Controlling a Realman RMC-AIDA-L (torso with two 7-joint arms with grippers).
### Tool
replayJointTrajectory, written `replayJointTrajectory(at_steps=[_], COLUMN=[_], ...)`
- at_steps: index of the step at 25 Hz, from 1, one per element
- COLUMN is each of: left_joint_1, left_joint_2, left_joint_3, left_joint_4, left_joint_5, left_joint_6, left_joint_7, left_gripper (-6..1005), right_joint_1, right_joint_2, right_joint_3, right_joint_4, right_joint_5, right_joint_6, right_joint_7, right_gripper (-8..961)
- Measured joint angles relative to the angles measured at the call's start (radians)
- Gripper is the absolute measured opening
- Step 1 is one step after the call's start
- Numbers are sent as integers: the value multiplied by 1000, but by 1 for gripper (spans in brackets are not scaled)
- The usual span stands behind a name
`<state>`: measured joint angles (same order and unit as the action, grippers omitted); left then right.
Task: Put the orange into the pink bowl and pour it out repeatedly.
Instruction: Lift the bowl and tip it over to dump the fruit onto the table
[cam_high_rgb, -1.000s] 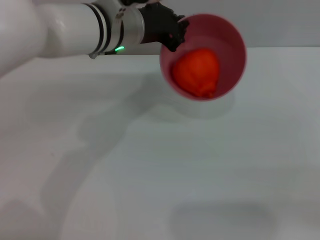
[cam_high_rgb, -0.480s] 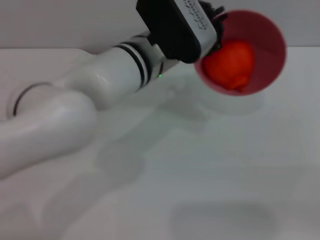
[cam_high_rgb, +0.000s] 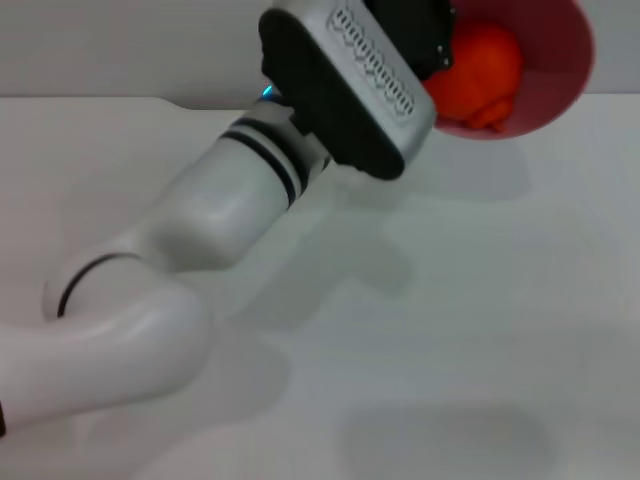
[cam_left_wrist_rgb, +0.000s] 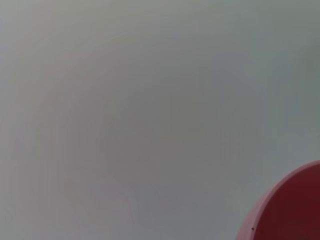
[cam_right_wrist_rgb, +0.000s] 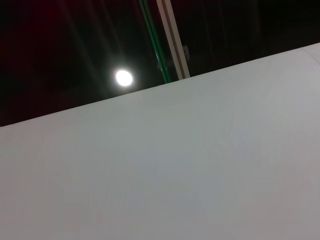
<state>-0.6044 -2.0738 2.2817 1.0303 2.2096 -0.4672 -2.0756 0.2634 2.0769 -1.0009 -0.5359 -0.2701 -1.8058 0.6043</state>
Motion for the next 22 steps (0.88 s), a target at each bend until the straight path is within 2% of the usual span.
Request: replayJointTrajectory(at_steps=[3, 4, 12, 22], left_joint_1=[0, 2, 26, 41], left_joint_2=[0, 0, 0, 1], left_joint_3=[0, 66, 127, 162], left_joint_4=[0, -39, -76, -105], left_joint_5=[0, 2, 68, 88], left_joint_6=[0, -147, -306, -417], left_joint_7=[0, 0, 0, 33], left_gripper=[44, 44, 43, 43], right_joint_1=[4, 6, 16, 25], right_joint_2=[0, 0, 2, 2], right_joint_3=[-1, -1, -9, -21], right_joint_4=[4, 6, 9, 10], right_joint_5=[0, -1, -1, -2], right_joint_6=[-5, -7, -9, -10], right_joint_7=[0, 0, 0, 0], right_gripper=[497, 497, 497, 497])
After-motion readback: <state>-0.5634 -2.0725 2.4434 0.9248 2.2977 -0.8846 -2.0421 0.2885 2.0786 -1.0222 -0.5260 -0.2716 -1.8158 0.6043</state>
